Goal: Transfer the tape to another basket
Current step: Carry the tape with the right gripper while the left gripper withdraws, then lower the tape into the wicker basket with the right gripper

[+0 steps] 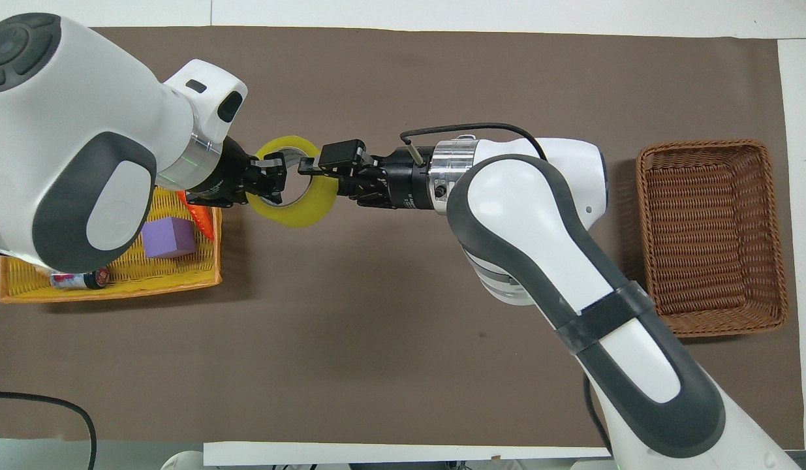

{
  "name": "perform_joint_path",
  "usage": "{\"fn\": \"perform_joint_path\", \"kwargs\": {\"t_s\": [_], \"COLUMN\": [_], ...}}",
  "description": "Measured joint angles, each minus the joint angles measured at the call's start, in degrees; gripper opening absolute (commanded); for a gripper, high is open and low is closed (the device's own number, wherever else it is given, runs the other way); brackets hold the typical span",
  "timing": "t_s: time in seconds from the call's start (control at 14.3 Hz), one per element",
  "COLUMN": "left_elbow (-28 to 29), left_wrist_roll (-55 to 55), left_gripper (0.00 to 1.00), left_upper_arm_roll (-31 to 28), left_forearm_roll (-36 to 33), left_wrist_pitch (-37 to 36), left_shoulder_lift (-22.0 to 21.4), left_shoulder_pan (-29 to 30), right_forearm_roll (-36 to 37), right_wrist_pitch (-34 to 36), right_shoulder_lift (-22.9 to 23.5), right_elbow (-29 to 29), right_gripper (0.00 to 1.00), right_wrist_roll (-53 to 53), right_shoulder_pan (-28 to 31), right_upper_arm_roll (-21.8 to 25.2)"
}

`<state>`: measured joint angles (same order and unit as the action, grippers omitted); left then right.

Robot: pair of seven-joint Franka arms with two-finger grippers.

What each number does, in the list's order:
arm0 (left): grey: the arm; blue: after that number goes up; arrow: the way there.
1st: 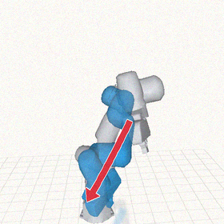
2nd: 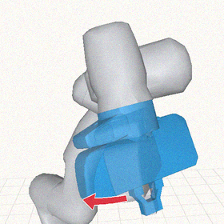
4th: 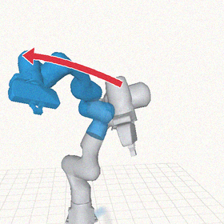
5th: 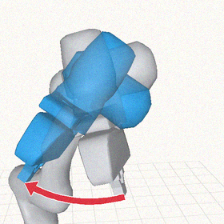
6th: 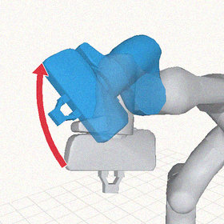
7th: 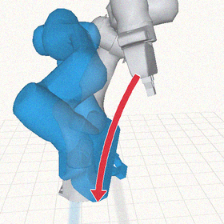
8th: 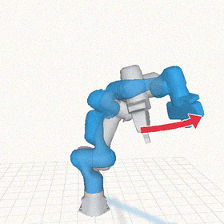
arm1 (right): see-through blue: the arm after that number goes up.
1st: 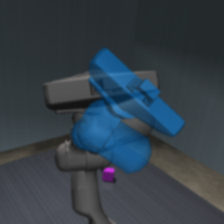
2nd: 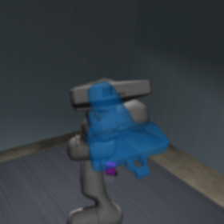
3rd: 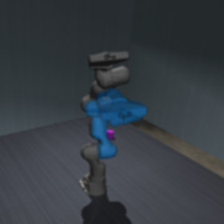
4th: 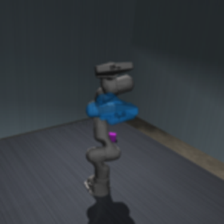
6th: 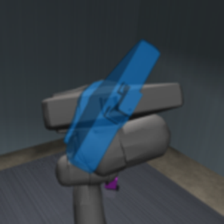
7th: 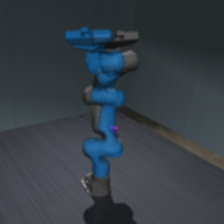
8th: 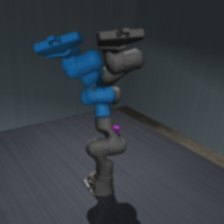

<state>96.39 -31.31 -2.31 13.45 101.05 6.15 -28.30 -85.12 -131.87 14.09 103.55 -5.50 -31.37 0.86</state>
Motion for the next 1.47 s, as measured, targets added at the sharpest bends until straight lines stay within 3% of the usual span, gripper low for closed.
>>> {"fn": "perform_joint_path", "kwargs": {"t_s": [0.07,0.14,0.21,0.49,0.7,0.98,1.26,1.47], "left_elbow": [0.0,0.0,0.0,-0.1,-0.9,-3.0,-2.9,-2.3], "left_wrist_roll": [0.0,-0.1,-0.7,-3.4,-1.6,12.0,17.1,17.4], "left_gripper": [0.25,0.75,0.99,0.99,0.99,1.0,1.0,1.0], "left_upper_arm_roll": [0.0,0.0,0.1,-0.4,-0.7,-1.7,-2.0,-2.0], "left_forearm_roll": [0.0,0.0,0.0,-0.2,-0.9,-2.7,-3.0,-4.1], "left_wrist_pitch": [0.0,0.0,0.0,-1.0,-3.0,-9.1,-9.8,-9.9], "left_shoulder_lift": [0.0,0.0,0.0,-1.4,-2.7,-4.7,-5.2,-5.4], "left_shoulder_pan": [0.0,0.0,0.0,0.5,5.1,18.8,28.4,32.3], "right_forearm_roll": [0.0,0.0,0.0,0.0,-0.2,2.7,13.2,20.6], "right_wrist_pitch": [0.0,0.0,0.0,0.0,0.0,2.0,12.8,22.5], "right_shoulder_lift": [0.0,0.0,0.0,0.1,0.5,0.7,0.7,0.6], "right_elbow": [0.0,0.0,0.0,0.0,-1.1,-1.0,-1.1,-1.5], "right_gripper": [0.0,0.0,0.0,0.0,0.0,0.0,0.0,0.0], "right_wrist_roll": [-0.1,-0.3,-0.3,-0.3,-0.3,-0.7,-3.0,-9.7], "right_shoulder_pan": [0.0,0.0,0.0,0.0,-0.4,1.7,9.8,20.0], "right_upper_arm_roll": [0.0,0.0,0.0,0.1,-0.3,0.6,0.9,1.2]}}
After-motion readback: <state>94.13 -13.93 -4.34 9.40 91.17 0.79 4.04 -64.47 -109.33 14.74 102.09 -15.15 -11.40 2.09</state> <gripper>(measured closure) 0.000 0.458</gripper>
